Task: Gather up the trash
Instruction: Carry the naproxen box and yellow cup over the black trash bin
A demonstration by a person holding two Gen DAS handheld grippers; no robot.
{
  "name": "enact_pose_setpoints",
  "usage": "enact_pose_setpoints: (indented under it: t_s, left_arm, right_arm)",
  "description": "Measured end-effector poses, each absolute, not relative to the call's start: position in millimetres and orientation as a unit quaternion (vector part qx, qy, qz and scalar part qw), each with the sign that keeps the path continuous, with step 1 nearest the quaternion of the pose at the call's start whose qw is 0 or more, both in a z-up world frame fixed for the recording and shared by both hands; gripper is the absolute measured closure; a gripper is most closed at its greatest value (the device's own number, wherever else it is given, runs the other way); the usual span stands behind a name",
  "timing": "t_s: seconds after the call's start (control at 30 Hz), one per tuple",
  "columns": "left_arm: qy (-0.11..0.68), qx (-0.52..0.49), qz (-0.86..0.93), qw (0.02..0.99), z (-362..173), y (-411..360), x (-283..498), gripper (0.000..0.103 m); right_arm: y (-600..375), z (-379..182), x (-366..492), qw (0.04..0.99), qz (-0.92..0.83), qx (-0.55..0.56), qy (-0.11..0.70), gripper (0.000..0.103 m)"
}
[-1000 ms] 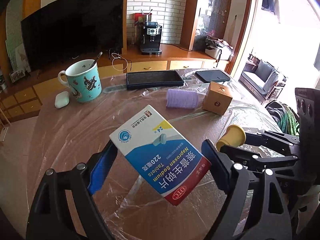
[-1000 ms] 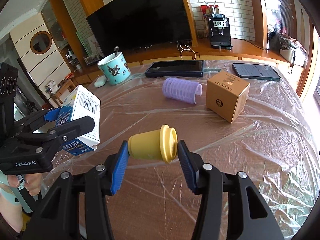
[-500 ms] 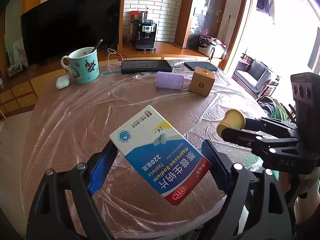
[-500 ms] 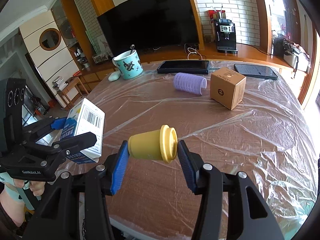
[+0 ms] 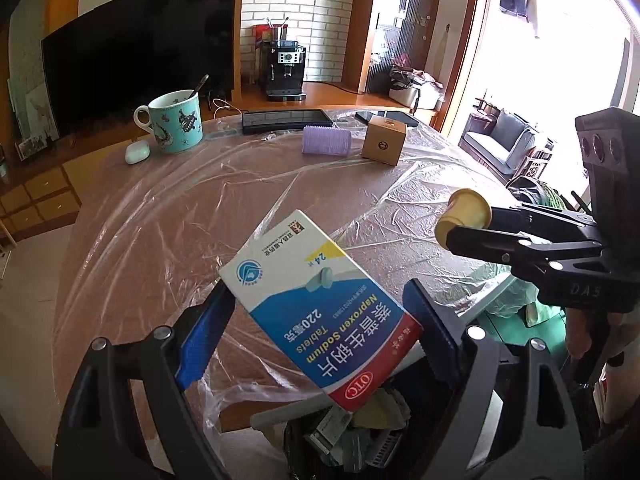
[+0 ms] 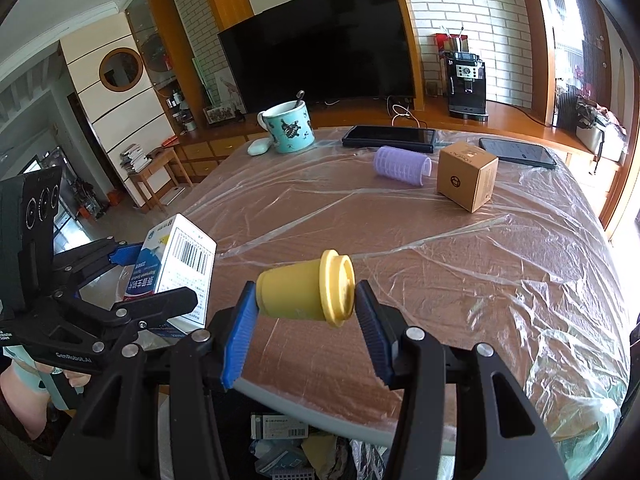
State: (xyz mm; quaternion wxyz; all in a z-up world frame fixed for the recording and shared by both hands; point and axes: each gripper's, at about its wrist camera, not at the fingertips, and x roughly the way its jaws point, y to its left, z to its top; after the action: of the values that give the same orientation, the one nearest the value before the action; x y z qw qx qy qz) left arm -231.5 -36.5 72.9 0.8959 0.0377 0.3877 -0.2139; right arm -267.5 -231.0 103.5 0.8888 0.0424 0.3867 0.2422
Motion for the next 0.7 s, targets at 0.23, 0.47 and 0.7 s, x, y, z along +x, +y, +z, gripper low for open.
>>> enact_pose_setpoints:
  t_s: [0.23,0.47,0.7]
  left_arm:
    - [0.388,0.039,-0.227,0.892,74.6,-34.7,-252.0,0.016]
    - [0.399,0.046,-0.245,0.883,69.5,-37.6,-272.6,0.016]
    - [0.406,0.059,-0.259,0.874,61.7,-43.0,-289.2,0.016]
  right_arm:
    - [-231.0,102.9,-283.9,0.886,0.249,0.037,0.391,0.054]
    - [-231.6,95.8,-303.5,0.877,0.261,0.03,0.403,0.054]
    - [-232.7,88.7,-326.1,0.87,0.267,0.023,0.415,0.054]
